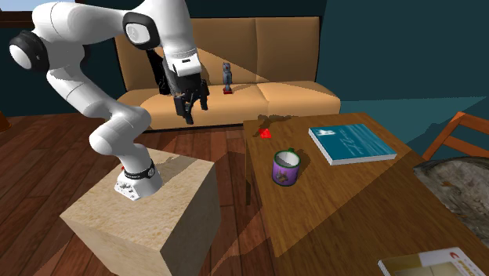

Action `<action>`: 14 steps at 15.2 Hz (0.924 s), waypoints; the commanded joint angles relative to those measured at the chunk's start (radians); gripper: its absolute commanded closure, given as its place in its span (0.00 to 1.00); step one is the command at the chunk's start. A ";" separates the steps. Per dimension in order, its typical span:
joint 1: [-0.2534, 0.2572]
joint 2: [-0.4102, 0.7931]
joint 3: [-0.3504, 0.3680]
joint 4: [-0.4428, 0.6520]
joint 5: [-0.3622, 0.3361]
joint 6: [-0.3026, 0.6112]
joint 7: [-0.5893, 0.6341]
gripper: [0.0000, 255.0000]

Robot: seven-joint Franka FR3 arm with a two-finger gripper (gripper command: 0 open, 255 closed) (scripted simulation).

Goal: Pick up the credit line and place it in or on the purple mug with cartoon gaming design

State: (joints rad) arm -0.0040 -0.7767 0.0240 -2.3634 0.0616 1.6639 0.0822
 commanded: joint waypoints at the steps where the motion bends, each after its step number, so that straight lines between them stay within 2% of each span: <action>1: 0.000 0.000 0.000 0.000 0.000 0.000 0.000 0.00; 7: 0.002 0.109 0.112 -0.016 0.125 0.047 0.244 0.00; 14: 0.008 0.293 0.228 0.017 0.264 0.136 0.509 0.00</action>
State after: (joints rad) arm 0.0045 -0.5150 0.2382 -2.3542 0.3066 1.7853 0.5522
